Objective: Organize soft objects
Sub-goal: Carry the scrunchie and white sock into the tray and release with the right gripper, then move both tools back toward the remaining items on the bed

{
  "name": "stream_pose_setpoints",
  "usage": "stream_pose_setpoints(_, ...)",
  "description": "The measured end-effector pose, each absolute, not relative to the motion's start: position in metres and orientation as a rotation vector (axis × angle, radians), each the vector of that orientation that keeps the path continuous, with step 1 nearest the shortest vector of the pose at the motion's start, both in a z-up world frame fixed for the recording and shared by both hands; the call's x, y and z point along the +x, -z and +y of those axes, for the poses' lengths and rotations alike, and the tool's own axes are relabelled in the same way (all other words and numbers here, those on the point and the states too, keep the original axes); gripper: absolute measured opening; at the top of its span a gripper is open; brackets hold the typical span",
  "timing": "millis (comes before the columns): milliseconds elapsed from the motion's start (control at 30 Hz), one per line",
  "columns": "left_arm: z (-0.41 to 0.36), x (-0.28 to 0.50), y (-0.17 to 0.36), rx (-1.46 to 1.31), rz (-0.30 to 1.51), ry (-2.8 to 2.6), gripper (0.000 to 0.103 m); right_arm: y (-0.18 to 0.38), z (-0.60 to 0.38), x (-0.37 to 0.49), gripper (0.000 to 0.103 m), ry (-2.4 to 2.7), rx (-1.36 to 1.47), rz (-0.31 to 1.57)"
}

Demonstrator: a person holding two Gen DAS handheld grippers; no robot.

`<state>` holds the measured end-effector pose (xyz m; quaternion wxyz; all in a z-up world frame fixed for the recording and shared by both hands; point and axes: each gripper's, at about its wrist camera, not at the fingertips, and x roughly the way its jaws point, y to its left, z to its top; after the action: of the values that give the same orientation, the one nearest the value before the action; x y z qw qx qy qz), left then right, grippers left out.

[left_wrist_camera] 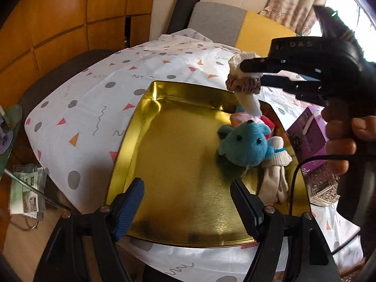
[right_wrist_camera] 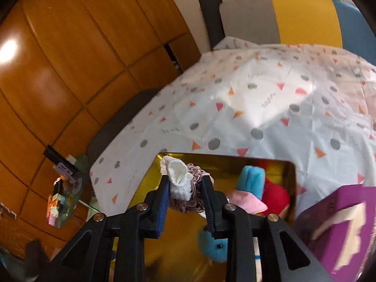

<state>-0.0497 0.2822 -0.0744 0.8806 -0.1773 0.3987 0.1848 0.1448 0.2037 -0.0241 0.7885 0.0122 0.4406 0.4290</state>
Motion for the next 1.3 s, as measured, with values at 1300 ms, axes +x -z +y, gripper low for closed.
stream_pose_setpoints(1300, 0.267, -0.053, 0.067, -0.305, 0.82, -0.405, 0.087, -0.001, 0.074, 0.084, 0.061, -0.704, -0.127, 0.681)
